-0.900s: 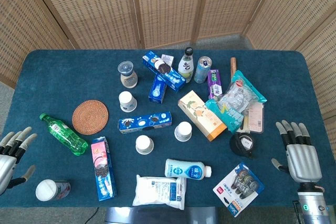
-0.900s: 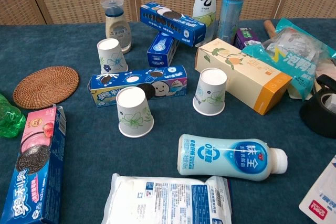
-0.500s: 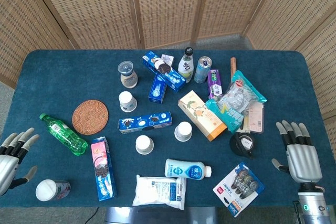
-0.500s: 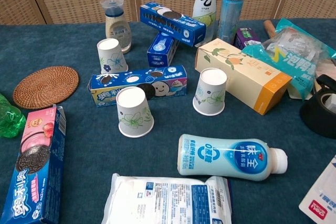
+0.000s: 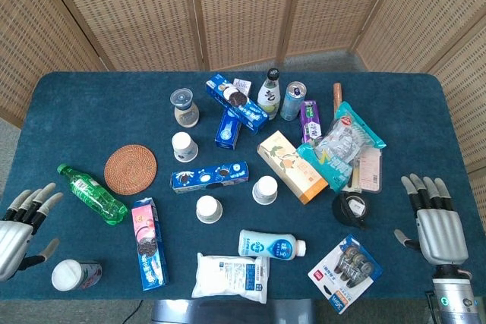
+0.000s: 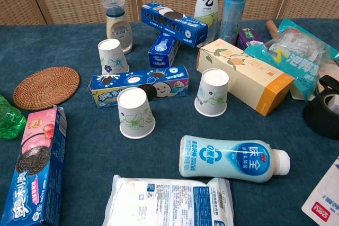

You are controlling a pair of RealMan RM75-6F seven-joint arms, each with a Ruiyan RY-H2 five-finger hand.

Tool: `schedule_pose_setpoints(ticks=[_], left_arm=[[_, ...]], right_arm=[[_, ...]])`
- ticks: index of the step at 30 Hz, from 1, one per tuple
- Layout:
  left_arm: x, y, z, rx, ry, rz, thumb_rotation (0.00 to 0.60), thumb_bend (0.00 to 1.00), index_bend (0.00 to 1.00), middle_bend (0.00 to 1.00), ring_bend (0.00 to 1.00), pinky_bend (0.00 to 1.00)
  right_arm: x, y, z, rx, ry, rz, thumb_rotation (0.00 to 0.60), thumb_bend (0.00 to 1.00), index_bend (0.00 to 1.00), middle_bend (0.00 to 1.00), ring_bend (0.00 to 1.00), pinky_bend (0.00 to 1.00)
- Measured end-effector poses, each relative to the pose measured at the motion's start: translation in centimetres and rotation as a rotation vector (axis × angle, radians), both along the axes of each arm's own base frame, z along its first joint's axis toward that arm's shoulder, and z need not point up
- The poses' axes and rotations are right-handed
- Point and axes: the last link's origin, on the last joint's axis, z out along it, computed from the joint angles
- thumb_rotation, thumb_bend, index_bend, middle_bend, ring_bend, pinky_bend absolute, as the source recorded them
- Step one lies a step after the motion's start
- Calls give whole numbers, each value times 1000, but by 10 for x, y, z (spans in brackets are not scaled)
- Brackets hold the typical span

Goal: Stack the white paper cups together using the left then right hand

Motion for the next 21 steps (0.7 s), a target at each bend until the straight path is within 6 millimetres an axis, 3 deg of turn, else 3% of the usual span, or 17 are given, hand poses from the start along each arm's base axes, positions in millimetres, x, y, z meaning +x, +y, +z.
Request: schedule_pose_setpoints(ticks=[9,15,21], left_arm=[[5,30,7,0,9,10,600,400,0,0,0,0],[24,70,12,-7,17,4,600,401,0,0,0,0],[41,109,4,-61,60,18,600,400,0,0,0,0]], right_arm=[[1,0,-1,2,0,0,600,0,0,0,0,0],[1,0,0,-1,-1,1,600,0,0,0,0,0],[0,-1,3,-11,-9,-4,600,0,0,0,0,0]])
